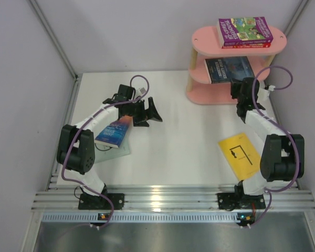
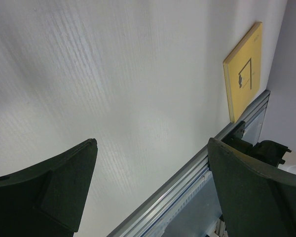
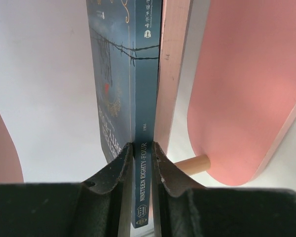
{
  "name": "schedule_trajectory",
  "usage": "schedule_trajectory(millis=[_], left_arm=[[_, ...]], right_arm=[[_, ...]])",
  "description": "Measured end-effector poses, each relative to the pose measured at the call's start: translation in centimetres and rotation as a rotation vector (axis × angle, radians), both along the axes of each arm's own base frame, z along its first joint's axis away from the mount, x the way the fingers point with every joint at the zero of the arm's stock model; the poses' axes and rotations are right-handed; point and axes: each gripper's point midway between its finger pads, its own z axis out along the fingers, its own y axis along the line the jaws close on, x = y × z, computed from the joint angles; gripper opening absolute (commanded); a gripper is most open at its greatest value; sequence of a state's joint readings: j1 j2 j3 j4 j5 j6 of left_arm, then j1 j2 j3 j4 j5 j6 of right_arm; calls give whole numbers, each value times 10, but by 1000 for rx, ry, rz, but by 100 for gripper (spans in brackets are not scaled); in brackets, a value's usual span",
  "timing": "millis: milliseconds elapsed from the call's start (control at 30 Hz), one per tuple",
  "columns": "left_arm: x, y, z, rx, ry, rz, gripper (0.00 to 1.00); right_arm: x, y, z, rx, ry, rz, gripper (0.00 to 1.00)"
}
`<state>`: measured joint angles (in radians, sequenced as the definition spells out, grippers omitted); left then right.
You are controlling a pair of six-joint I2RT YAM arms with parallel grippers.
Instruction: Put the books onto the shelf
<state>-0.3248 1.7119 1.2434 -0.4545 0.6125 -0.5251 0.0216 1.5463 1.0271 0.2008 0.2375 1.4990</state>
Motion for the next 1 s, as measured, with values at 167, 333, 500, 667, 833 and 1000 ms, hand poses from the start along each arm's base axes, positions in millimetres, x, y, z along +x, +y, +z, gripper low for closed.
schedule_trajectory(millis=[167,333,500,667,833,1000], left_arm=[[0,0,0,0,0,0,98],[0,0,0,0,0,-1,98],[0,0,0,2,-3,-3,98],[0,1,-1,6,-7,-9,98],[0,1,-1,9,-12,-14,98],[-2,2,-2,13,-8,-17,98]], right_arm=[[0,0,2,17,-8,-33,0],[3,-4,8,17,-16,-56,0],[9,-6,8,26,-22,-73,0],[16,-6,5,38,-19,-79,0],[23,-6,8,39,-25,-80,0],[25,-6,7,37,-22,-80,0]])
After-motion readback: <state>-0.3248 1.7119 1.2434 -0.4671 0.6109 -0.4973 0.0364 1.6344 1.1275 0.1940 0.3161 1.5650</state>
